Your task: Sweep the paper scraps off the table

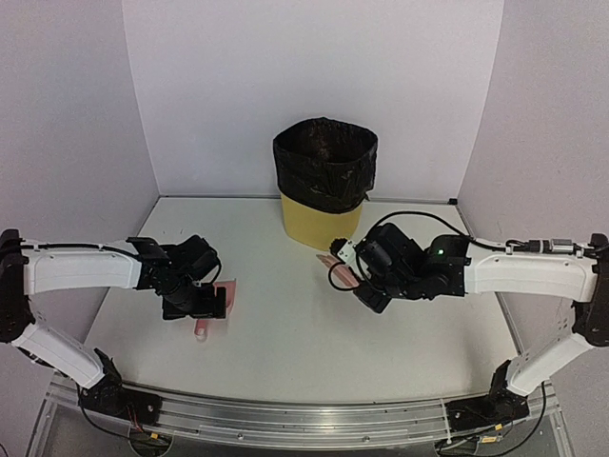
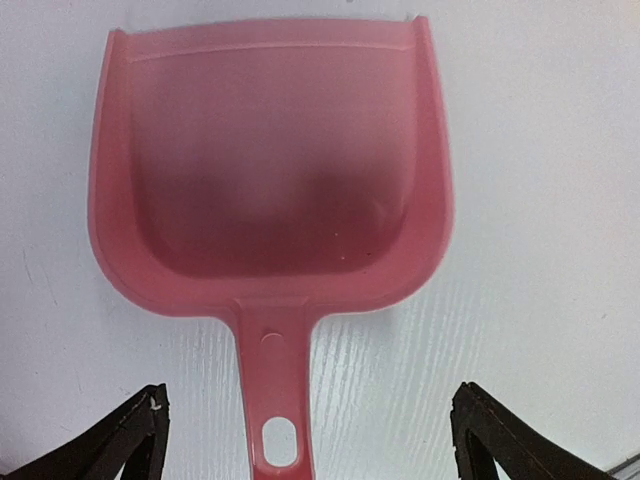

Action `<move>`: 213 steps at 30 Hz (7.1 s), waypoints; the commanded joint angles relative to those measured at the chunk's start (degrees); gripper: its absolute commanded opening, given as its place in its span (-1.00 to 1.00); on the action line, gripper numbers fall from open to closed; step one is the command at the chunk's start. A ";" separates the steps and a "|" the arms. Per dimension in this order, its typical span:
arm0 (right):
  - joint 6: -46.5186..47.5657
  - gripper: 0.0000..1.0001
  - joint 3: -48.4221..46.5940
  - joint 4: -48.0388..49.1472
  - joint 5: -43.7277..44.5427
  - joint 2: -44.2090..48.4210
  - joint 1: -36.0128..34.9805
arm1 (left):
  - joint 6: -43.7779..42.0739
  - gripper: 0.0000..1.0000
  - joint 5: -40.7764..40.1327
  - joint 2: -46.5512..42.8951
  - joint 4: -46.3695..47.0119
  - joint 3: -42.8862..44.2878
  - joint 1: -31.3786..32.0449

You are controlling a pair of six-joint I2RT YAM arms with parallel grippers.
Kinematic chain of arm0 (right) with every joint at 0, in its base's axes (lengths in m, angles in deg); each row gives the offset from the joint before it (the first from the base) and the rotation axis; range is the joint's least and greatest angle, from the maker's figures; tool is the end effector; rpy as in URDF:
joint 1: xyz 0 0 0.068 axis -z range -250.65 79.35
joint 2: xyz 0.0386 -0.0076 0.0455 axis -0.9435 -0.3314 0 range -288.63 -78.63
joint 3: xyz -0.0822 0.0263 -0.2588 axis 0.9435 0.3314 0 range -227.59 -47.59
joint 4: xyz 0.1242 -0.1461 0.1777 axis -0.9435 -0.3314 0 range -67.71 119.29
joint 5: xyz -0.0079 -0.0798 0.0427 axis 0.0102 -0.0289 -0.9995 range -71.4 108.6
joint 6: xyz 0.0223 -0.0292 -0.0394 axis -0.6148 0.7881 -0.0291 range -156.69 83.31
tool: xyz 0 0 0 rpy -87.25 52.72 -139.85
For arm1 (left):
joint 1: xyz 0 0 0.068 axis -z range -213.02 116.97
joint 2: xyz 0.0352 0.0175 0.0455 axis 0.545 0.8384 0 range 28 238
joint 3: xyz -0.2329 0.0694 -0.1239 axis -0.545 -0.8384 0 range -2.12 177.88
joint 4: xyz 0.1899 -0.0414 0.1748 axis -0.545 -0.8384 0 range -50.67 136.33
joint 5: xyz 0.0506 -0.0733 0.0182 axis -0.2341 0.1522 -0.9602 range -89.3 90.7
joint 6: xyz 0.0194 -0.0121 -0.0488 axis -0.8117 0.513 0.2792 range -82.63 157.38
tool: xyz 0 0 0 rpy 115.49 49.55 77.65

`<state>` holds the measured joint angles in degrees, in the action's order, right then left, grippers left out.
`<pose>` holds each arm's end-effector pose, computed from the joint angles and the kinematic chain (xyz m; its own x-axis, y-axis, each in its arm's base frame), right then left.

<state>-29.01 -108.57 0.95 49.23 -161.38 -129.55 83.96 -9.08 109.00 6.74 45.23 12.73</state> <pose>0.1723 0.2505 0.2600 -0.3168 -0.7478 -0.5834 -0.6159 0.6300 -0.4731 0.1769 -0.1729 0.1840 -0.9471 -0.0535 -0.3163 -0.0236 0.9949 -0.0976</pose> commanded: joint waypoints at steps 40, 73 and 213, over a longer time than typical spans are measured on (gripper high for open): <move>38.46 -1.00 -23.95 39.03 22.38 -32.12 -16.61 | 28.90 0.29 6.71 -24.22 25.04 -2.90 -0.32; 14.27 0.74 -10.40 20.34 2.79 -16.96 -20.11 | 20.78 -1.00 6.62 -21.94 34.41 -4.51 -7.10; -38.78 0.96 13.66 -11.30 -6.75 24.11 36.45 | -5.56 0.99 -2.39 -37.75 -3.83 1.53 -42.38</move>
<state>-65.21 -95.33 -7.26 42.25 -140.25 -93.13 79.66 -10.02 73.64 2.38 48.45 -29.45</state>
